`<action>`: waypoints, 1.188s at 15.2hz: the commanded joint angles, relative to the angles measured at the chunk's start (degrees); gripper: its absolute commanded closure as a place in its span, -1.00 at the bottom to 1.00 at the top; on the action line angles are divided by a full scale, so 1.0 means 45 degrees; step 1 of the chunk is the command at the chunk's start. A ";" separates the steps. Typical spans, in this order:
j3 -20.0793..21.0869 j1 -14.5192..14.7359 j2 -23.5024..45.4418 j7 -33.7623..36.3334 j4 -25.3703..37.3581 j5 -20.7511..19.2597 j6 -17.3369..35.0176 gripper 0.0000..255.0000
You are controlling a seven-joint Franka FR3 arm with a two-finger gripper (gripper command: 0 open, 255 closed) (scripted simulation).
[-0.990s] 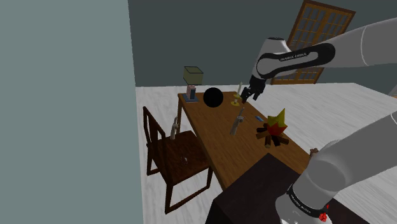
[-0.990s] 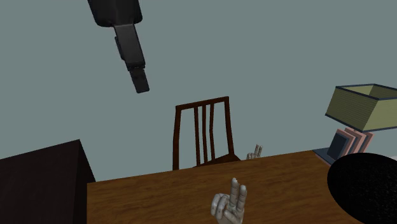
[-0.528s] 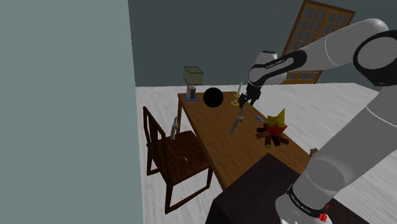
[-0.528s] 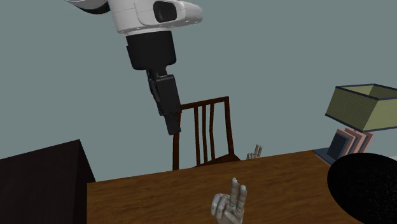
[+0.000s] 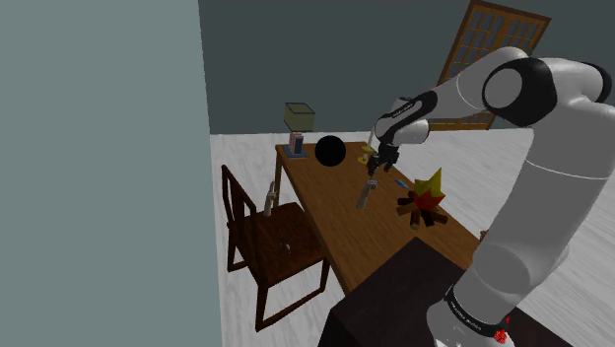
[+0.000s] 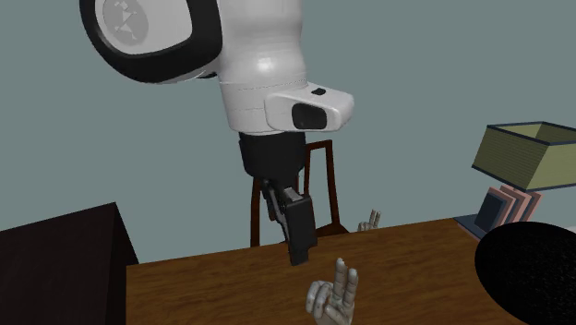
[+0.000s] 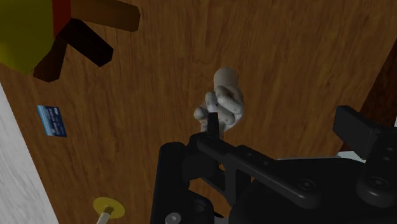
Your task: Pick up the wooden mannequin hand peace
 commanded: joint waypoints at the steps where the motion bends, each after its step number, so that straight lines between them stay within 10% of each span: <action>1: 0.0058 -0.0357 0.1148 -0.0614 0.0718 0.0678 0.0298 -1.00; 14: 0.0734 -0.1385 0.4039 -0.1714 0.2126 0.2069 0.1534 -1.00; 15: 0.0736 -0.1388 0.4041 -0.1718 0.2120 0.2071 0.1543 1.00; 18: 0.0736 -0.1387 0.4046 -0.1716 0.2126 0.2071 0.1540 1.00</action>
